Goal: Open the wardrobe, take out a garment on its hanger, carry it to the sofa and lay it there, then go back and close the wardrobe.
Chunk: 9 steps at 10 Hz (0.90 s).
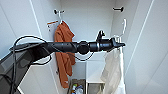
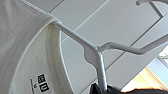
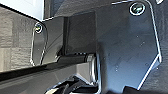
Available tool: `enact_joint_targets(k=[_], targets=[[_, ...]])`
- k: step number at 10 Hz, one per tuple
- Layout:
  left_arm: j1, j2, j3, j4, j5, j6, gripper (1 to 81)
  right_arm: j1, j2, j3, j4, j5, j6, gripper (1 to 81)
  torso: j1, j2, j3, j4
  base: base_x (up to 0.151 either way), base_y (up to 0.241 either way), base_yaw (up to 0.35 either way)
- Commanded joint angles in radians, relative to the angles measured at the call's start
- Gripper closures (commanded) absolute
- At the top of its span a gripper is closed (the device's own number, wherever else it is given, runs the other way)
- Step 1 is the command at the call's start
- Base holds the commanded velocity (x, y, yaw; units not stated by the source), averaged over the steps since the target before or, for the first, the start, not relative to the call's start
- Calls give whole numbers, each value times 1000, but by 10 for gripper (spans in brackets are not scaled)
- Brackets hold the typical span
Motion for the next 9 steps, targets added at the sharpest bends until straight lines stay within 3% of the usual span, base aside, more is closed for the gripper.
enact_joint_targets(k=[1, 9], targets=[[-150, -33, 50, 49, -60, 16, 811, 32, 19, 10, -2, -55, -6, 10, 0, 0, 0, 0, -115, 0, 0], [-90, -77, 139, 80, -80, 16, 811, 30, 19, 9, -1, -54, -5, 10, -2, -1, 0, 0, -120, 0, 0]])
